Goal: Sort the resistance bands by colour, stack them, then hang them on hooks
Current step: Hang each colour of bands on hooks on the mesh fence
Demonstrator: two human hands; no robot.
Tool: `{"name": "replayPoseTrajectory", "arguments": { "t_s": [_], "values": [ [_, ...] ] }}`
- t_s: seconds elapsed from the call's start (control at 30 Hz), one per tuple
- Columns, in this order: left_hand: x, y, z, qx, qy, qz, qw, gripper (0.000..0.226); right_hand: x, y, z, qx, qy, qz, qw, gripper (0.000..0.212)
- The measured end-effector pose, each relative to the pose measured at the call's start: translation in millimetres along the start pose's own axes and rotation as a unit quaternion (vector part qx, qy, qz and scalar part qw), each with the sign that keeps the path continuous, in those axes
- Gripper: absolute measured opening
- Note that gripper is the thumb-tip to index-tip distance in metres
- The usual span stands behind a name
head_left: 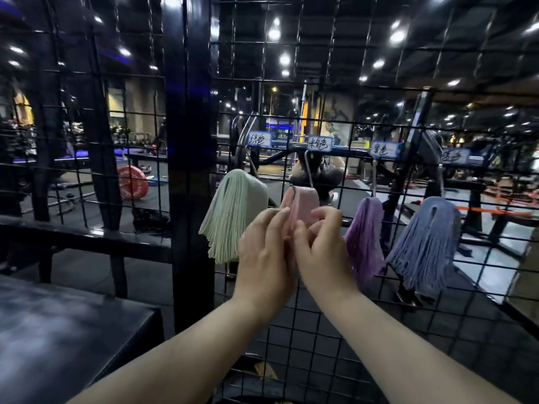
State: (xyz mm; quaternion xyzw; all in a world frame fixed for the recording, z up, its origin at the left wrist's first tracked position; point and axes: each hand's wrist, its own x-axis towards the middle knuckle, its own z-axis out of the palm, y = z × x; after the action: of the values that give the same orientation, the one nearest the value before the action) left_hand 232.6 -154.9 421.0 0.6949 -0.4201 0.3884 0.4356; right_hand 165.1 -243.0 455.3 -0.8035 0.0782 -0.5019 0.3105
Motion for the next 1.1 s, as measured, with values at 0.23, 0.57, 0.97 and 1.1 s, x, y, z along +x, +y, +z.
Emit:
{"name": "replayPoseTrajectory", "arguments": {
  "t_s": [0.23, 0.57, 0.97, 1.1],
  "values": [
    [10, 15, 23, -0.048, -0.11, -0.146, 0.982, 0.064, 4, 30, -2, -0.057, -0.071, 0.124, 0.988, 0.011],
    [-19, 24, 38, 0.074, -0.063, -0.04, 0.994, 0.069, -43, 47, -43, -0.072, -0.066, 0.025, 0.995, 0.007],
    [5, 81, 69, -0.035, -0.136, -0.046, 0.989, 0.054, -37, 71, -98, -0.114, 0.0, 0.024, 0.993, 0.006],
    [16, 97, 80, -0.036, -0.068, -0.084, 0.993, 0.073, -22, 78, -119, -0.235, 0.193, 0.039, 0.952, 0.046]
  ]
}}
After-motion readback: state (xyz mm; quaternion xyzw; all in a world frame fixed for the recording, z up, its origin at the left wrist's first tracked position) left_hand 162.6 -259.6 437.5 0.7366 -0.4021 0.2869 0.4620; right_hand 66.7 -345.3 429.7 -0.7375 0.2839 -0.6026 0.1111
